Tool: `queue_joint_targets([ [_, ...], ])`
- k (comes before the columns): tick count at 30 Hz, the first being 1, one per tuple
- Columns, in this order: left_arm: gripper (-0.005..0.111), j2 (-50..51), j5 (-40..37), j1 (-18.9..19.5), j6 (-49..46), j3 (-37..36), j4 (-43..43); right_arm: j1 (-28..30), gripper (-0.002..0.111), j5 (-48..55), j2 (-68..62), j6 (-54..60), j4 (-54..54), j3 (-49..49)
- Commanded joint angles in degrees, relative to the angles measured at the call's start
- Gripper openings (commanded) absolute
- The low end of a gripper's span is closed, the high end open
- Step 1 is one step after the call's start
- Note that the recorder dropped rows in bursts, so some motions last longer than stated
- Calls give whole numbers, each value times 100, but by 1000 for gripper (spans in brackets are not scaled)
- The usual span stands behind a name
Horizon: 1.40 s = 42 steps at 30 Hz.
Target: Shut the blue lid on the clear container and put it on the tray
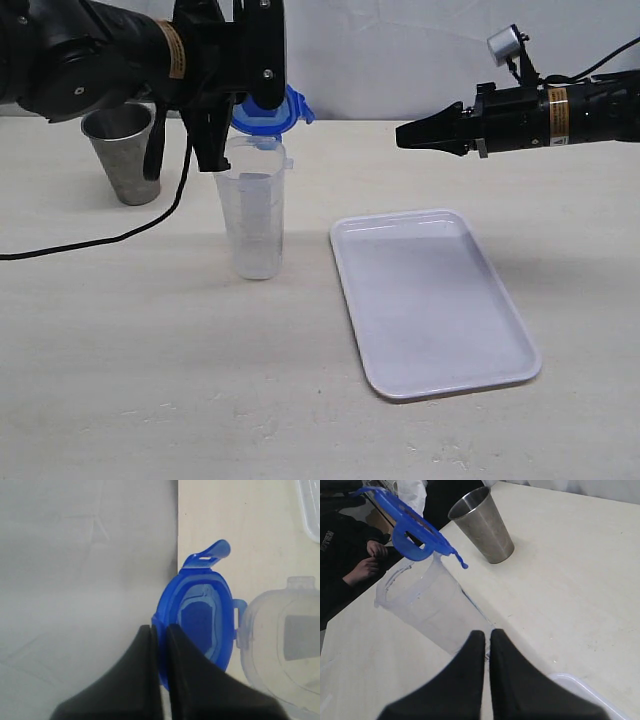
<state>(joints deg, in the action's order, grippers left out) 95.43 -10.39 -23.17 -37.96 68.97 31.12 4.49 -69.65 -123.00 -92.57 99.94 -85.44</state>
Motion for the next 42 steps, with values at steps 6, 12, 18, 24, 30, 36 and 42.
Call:
queue_joint_targets([
  [6, 0, -349, -51, -20, 50, 42, 261, 5, 4, -31, 62, 45, 1, 25],
  [12, 0, -472, -331, -20, 371, 42, 133, 5, 4, -31, 62, 22, 1, 25],
  [18, 0, -459, -281, -20, 757, 42, 120, 5, 4, -31, 62, 22, 1, 25],
  [24, 0, -345, -97, -20, 770, 42, 318, 5, 4, -31, 62, 22, 1, 25],
  [30, 0, -332, -134, -20, 807, 42, 429, 5, 4, -31, 62, 22, 1, 25],
  [36, 0, -332, -497, -20, 807, 42, 418, 5, 4, -31, 62, 22, 1, 25],
  [42, 0, -332, -378, -20, 821, 42, 340, 5, 4, -31, 62, 22, 1, 25],
])
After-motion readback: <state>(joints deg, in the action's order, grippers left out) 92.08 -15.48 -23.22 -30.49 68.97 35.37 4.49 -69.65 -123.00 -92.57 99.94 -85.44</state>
